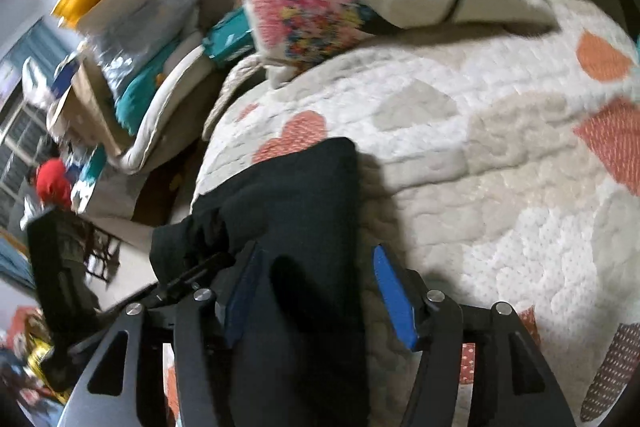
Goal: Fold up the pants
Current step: 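Lower the folded pants onto the quilt and open both grippers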
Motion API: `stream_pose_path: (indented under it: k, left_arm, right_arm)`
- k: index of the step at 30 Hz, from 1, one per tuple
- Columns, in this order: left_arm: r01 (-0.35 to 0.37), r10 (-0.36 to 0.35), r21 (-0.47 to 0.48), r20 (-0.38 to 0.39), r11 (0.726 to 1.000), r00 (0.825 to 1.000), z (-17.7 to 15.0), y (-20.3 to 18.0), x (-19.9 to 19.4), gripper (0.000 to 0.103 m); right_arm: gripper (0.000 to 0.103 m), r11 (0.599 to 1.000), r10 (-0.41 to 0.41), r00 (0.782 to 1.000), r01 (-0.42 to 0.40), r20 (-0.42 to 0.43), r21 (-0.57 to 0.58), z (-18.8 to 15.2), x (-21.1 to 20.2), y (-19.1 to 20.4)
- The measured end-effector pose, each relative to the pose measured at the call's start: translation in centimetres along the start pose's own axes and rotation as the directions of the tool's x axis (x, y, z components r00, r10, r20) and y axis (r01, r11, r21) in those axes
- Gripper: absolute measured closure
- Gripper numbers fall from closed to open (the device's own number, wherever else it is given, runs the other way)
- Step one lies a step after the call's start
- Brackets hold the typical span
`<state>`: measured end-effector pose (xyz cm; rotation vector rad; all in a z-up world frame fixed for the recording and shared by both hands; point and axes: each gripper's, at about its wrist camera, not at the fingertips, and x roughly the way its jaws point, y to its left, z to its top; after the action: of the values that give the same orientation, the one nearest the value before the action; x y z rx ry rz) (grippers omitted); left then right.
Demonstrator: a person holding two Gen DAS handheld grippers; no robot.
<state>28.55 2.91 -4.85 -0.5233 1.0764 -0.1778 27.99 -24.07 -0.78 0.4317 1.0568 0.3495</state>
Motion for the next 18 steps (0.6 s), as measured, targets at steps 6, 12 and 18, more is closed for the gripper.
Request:
stream_pose_path:
  k: [6,12,18]
  left_arm:
    - [0.198,-0.213,-0.200,-0.056,0.960,0.975,0.3,3.2,0.6,0.037]
    - [0.320,-0.365,-0.350,-0.069,0.880,0.928,0.4,6.0,1.1,0.037]
    - [0.344,-0.407,-0.400,-0.079,0.849,0.910,1.0,7.0,1.1,0.037]
  right_arm:
    - [0.039,0.997,-0.040,0.999,0.039,-0.016,-0.072,-1.1,-0.3,0.9]
    - [0.030,0.991,-0.089,0.996,0.089,0.001,-0.100,-2.2,-0.4,0.8]
    - [0.027,0.993,-0.094,0.995,0.095,0.024,-0.066,-3.2,-1.9,0.3]
